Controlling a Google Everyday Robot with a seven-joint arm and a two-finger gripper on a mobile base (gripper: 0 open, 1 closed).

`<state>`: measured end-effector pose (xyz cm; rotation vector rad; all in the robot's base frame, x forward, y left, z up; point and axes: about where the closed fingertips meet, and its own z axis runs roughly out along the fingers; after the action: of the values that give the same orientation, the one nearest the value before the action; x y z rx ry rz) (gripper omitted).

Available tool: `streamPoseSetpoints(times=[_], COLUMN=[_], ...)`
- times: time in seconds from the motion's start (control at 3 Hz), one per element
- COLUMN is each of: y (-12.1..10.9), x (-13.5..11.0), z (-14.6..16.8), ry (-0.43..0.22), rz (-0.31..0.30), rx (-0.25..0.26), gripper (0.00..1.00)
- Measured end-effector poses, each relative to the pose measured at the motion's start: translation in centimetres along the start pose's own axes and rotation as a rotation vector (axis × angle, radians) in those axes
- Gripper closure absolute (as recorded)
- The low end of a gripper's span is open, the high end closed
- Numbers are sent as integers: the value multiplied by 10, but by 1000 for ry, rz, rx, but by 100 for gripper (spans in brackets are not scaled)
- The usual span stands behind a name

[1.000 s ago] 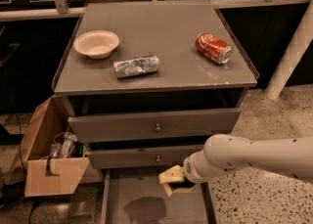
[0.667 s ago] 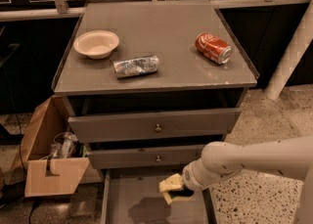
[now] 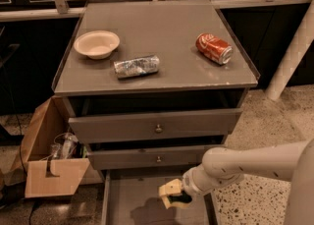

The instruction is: Place sponge into bottom drawer

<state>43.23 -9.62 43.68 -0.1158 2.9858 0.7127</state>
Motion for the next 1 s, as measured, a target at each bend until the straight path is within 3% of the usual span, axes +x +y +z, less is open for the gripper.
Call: streamPoseSetpoints(times=[0.33, 1.0], y=[-10, -14], x=[11, 22], z=[41, 61], ry=[26, 64], rz=[101, 131], rx=[-84, -102], gripper=[100, 100])
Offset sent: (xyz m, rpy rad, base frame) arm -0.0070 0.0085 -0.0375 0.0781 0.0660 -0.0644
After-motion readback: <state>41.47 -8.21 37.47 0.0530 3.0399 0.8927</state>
